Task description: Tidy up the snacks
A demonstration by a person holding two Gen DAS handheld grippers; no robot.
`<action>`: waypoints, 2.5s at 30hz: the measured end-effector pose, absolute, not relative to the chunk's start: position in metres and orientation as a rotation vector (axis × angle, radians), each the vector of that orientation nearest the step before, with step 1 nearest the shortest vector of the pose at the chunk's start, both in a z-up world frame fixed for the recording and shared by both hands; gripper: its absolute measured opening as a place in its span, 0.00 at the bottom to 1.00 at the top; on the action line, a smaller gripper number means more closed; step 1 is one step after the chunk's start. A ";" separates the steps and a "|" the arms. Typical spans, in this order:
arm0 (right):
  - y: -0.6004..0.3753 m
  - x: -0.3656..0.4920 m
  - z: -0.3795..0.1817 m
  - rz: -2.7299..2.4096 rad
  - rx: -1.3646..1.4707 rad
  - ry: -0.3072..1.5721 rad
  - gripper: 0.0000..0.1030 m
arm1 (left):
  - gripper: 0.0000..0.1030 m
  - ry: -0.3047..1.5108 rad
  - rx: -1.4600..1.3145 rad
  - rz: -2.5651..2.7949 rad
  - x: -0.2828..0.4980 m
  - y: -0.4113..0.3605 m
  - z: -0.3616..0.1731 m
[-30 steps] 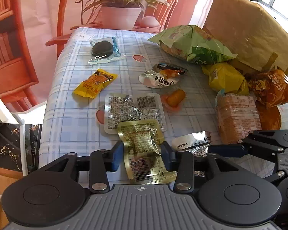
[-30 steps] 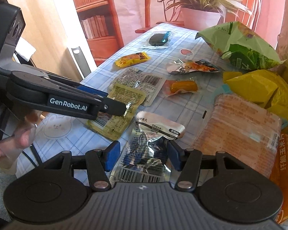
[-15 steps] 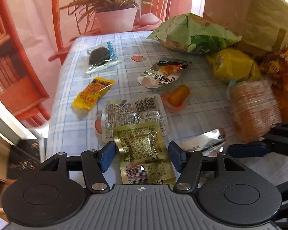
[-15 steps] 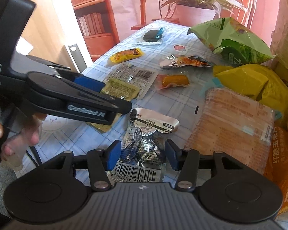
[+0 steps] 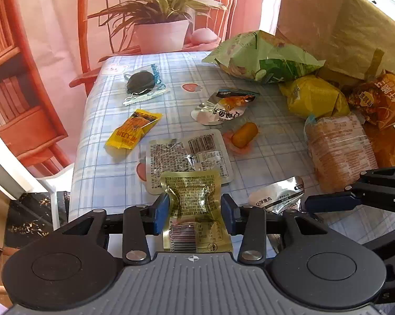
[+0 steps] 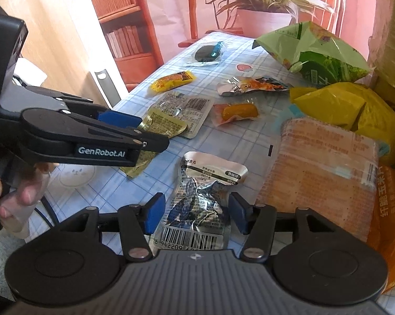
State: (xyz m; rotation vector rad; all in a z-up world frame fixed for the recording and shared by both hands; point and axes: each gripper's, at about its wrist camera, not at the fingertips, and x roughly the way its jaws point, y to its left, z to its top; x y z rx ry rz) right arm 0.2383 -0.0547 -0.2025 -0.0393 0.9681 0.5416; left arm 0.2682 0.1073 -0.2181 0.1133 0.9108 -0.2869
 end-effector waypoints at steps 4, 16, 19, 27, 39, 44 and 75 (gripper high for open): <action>-0.056 0.240 -0.203 0.533 -0.026 0.967 0.54 | 0.39 0.911 0.086 -0.299 0.264 0.113 -0.217; -0.041 0.239 -0.203 0.539 -0.083 0.979 0.71 | 0.37 0.917 0.033 -0.312 0.248 0.129 -0.216; -0.036 0.237 -0.205 0.540 -0.114 0.981 0.78 | 0.37 0.911 0.014 -0.308 0.247 0.131 -0.215; -0.034 0.235 -0.205 0.517 -0.166 0.936 0.48 | 0.37 0.879 -0.027 -0.311 0.245 0.134 -0.207; -0.046 0.233 -0.190 0.555 -0.082 0.899 0.11 | 0.37 0.865 -0.035 -0.312 0.244 0.131 -0.200; -0.046 0.233 -0.191 0.562 -0.080 0.903 0.11 | 0.37 0.868 -0.030 -0.311 0.243 0.130 -0.199; -0.039 0.237 -0.191 0.580 -0.120 0.836 0.33 | 0.37 0.848 -0.074 -0.280 0.242 0.139 -0.192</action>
